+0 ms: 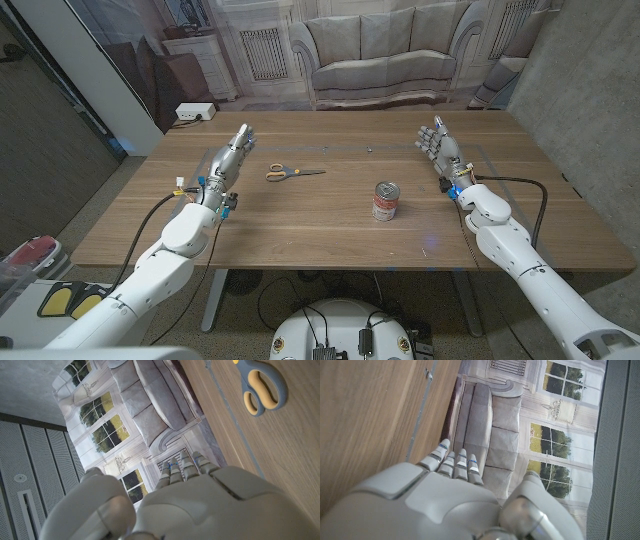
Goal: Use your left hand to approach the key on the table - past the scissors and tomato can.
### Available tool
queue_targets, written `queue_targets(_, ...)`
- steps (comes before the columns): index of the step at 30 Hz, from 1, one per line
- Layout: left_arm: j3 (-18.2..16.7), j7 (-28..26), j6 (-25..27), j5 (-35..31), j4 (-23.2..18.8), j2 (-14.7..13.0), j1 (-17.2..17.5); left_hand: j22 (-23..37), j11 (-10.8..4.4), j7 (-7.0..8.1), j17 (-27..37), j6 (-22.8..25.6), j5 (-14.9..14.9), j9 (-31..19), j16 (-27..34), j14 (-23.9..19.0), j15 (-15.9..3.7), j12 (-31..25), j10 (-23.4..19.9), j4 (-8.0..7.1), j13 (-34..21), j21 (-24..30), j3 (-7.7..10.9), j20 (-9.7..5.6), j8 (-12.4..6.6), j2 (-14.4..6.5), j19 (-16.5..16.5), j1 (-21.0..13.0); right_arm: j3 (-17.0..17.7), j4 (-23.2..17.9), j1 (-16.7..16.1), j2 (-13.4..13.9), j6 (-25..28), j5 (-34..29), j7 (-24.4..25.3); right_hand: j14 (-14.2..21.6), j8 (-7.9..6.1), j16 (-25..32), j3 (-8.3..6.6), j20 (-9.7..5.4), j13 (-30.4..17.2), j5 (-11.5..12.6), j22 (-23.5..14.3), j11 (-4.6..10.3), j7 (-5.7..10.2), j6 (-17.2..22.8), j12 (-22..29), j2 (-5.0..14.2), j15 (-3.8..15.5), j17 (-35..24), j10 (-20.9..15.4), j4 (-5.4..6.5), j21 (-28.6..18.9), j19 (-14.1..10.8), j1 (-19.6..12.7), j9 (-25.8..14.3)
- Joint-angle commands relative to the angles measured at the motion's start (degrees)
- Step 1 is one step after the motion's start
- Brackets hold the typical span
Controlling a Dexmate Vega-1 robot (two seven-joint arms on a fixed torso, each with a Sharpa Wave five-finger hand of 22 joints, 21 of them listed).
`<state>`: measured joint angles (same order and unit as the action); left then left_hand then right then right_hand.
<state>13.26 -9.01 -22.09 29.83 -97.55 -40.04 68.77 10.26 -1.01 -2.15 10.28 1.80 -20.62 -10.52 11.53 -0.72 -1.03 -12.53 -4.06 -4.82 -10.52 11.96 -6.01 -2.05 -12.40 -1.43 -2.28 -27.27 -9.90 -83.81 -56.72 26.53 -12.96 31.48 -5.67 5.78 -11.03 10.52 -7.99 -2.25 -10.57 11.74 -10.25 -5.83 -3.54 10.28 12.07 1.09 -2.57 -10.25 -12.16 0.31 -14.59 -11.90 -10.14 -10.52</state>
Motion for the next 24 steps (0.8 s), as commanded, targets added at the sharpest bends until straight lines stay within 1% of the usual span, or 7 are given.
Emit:
queue_targets(1, -0.9, -1.0, -1.3, -0.9, -1.0, -0.2, 2.3, 0.1, -0.17, -0.09, 0.1, 0.7, -0.4, -0.1, 0.0, -0.6, 0.13, -0.2, -0.4, 0.11, -0.2, 0.3, -0.16, -2.75, -0.05, -0.1, 0.3, -0.4, 0.1, -1.0, -0.5, 0.7, -0.2, 0.0, 0.1, 0.0, -0.32, 0.1, -0.05, -0.52, 0.0, 0.3, -0.2, -0.25, -0.04, 0.5, 0.1, 0.24, 0.14, -0.2, -0.3, -0.17, 0.2, 0.1, -0.1, -0.2)
queue_targets(12, -1.6, -1.7, -3.0, -1.5, -1.4, 0.0, 4.6, 0.1, -0.19, -0.03, 0.1, 1.0, -0.4, -0.2, 0.0, -1.0, -0.03, -0.2, -0.8, 0.17, -0.2, 0.4, -0.26, -2.54, -0.03, -0.2, 0.7, -0.5, 0.2, -2.5, -0.8, 1.3, 0.6, 0.2, 0.4, 0.1, -0.36, 0.1, -0.01, -0.49, -0.1, 0.3, -0.2, -0.08, 0.04, 0.7, 0.2, 0.31, 0.08, -0.2, -0.5, -0.21, 0.4, 0.0, -0.1, -0.2)
queue_targets(24, -2.5, -2.8, -2.9, -3.0, -2.8, -0.8, 6.6, 0.1, -0.08, -0.02, 0.1, 1.5, -0.4, -0.2, 0.0, -1.3, -0.02, -0.2, -1.3, 0.20, -0.2, 0.4, -0.39, -2.46, -0.09, -0.3, 0.9, -0.7, 0.3, -3.3, -1.1, 1.8, 0.5, 0.0, 0.6, 0.3, -0.34, 0.2, 0.05, -0.53, -0.1, 0.3, -0.2, -0.14, 0.07, 0.7, 0.3, 0.33, 0.11, -0.2, -0.7, -0.24, 0.4, -0.3, 0.0, -0.2)
